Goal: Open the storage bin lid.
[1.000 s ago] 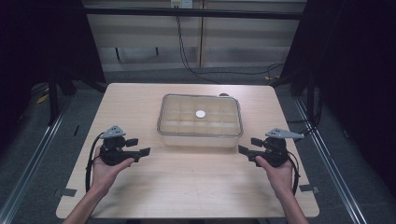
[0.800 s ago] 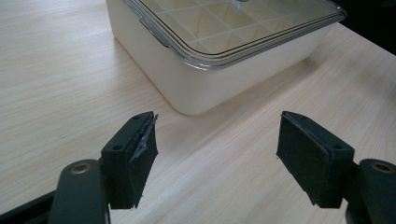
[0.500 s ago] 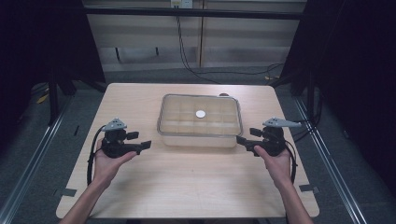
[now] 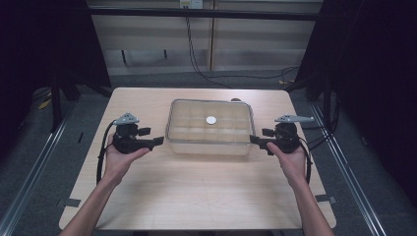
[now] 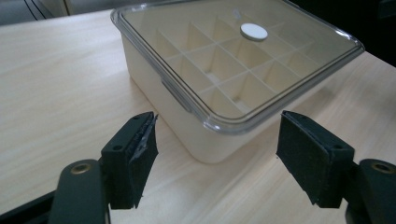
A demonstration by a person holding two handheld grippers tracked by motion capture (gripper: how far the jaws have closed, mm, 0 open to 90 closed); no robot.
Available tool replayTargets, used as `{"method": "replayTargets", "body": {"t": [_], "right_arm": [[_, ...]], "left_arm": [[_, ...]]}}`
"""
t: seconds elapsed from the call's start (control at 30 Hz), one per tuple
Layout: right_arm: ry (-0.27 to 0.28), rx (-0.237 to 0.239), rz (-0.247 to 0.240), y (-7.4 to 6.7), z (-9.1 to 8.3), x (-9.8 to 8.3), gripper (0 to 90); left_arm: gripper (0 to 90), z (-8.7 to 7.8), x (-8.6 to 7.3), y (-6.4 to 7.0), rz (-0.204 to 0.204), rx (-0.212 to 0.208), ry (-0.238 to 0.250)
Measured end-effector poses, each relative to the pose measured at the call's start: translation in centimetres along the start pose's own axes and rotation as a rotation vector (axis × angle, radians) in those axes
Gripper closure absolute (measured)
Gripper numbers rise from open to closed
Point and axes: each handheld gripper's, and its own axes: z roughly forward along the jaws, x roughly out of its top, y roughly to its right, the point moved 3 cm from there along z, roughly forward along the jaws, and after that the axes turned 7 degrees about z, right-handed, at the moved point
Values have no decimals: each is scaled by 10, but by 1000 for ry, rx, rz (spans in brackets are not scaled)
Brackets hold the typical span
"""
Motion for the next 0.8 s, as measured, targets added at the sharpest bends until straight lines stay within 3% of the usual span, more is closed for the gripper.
{"method": "replayTargets", "body": {"t": [0.23,0.47,0.53,0.8], "right_arm": [[11,6,29,8,3,8,308],[5,-5,18,11,10,20,264],[-9,-9,23,13,16,25,227],[-41,-21,23,18,33,36,214]], "left_arm": [[286,0,12,-7,-15,-21,3],[269,8,20,-16,-29,-28,-18],[258,12,22,-17,-28,-34,-27],[238,26,29,-24,-45,-40,-40]]}}
